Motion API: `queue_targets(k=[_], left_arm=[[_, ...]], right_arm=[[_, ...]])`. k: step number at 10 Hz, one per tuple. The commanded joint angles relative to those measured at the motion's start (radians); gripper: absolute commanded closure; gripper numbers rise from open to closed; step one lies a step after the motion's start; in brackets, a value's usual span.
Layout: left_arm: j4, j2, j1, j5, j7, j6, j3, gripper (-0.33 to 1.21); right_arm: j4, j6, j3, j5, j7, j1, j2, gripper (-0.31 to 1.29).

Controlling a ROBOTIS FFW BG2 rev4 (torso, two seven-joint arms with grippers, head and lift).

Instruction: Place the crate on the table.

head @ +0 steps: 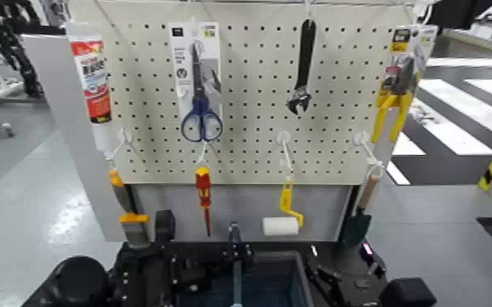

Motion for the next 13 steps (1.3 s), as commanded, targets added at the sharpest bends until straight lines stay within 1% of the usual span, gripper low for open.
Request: queue_targets(k=[1, 3, 4, 6, 7, 8, 9, 10, 12, 13], left_arm=[[-0.039, -0.007, 0.022, -0.042, 0.022, -0.002, 0.04, 0.11], [-0.07, -0.016, 0.048, -0.052, 0.024, -0.008, 0.058, 0.06], [-0.108, -0.021, 0.076, -0.071, 0.036, 0.009, 0.092, 0.06], [-0.257, -0.03, 0.16, -0.094, 0.171, 0.05, 0.213, 0.07], [-0.349, -0.035, 0.2, -0.144, 0.26, 0.05, 0.27, 0.08], [-0.44, -0.045, 0.24, -0.223, 0.323, 0.041, 0.321, 0.08], [-0.506, -0.058, 0.275, -0.307, 0.341, 0.009, 0.348, 0.08], [-0.555, -0.068, 0.309, -0.399, 0.357, -0.027, 0.364, 0.09], [-0.633, -0.084, 0.364, -0.579, 0.369, -0.14, 0.353, 0.1], [-0.647, -0.088, 0.393, -0.635, 0.372, -0.22, 0.344, 0.1]], right_arm=[[0.0, 0.0, 0.0, -0.003, 0.0, 0.002, 0.0, 0.14], [0.0, 0.0, 0.0, -0.004, -0.001, 0.004, 0.0, 0.14], [0.0, 0.0, 0.0, -0.004, -0.001, 0.004, 0.0, 0.14], [-0.002, 0.005, -0.002, -0.004, -0.001, 0.005, 0.0, 0.14], [-0.002, 0.005, 0.0, -0.004, -0.001, 0.005, 0.0, 0.14], [-0.002, 0.005, 0.0, -0.004, -0.001, 0.005, 0.002, 0.14], [-0.005, 0.006, 0.0, -0.004, -0.001, 0.005, 0.0, 0.14], [-0.005, 0.006, -0.002, -0.004, -0.001, 0.005, 0.002, 0.14], [-0.005, 0.006, 0.0, -0.004, -0.001, 0.005, 0.0, 0.14], [-0.006, 0.006, 0.0, -0.004, -0.001, 0.005, 0.0, 0.14]])
